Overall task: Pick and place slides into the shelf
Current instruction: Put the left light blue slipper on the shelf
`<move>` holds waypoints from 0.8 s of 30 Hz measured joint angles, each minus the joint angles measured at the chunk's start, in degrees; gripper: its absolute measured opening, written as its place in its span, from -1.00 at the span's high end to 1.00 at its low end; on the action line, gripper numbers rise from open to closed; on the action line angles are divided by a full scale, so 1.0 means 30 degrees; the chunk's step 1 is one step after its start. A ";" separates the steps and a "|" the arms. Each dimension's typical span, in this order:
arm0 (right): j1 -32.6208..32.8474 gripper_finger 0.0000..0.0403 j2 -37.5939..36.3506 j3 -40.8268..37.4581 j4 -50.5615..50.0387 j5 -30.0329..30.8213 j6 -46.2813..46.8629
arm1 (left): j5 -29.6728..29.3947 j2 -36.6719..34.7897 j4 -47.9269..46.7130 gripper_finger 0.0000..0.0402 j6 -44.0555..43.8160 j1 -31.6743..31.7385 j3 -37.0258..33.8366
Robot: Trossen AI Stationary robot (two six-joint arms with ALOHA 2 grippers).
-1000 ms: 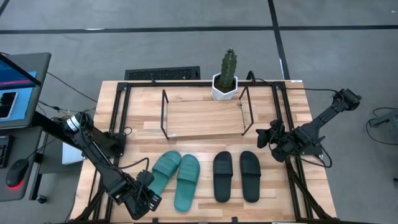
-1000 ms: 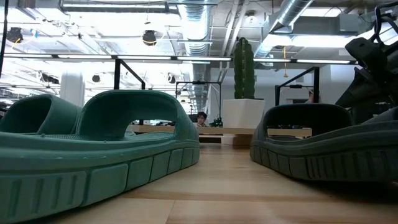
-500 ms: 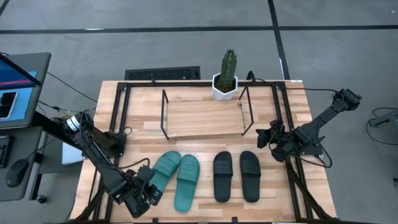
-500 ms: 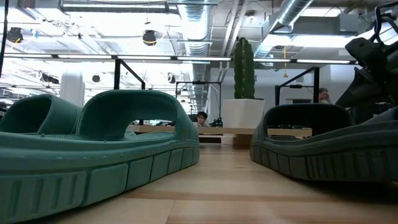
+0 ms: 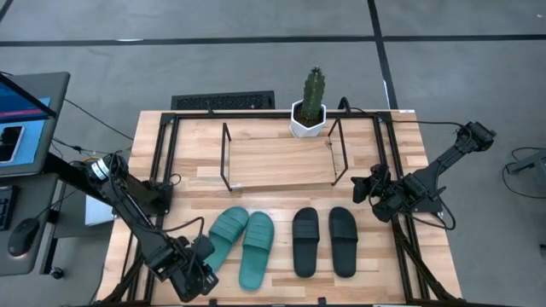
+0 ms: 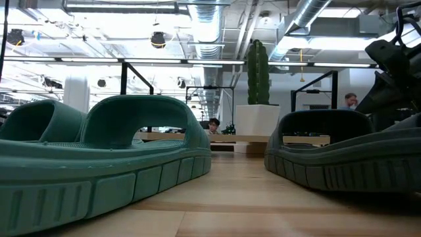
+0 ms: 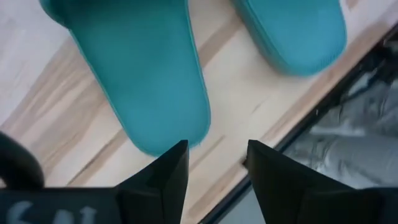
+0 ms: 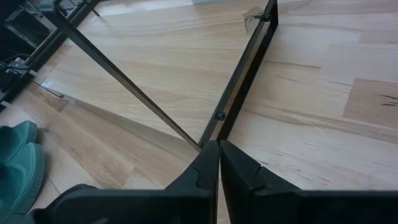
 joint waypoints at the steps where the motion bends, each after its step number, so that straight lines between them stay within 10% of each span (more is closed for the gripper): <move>1: 0.0000 0.96 0.0000 0.0000 0.0000 0.0000 -0.0001 | 0.0116 0.0000 -0.0021 0.24 0.0331 -0.0041 0.0000; 16: 0.0000 0.96 0.0000 0.0000 0.0000 0.0000 0.0000 | -0.2029 0.0007 -0.0162 0.24 0.9564 -0.0326 0.0000; 24: 0.0000 0.96 0.0000 0.0000 0.0000 0.0000 0.0000 | 0.1307 0.0678 -0.1240 0.24 1.9445 -0.0542 -0.0007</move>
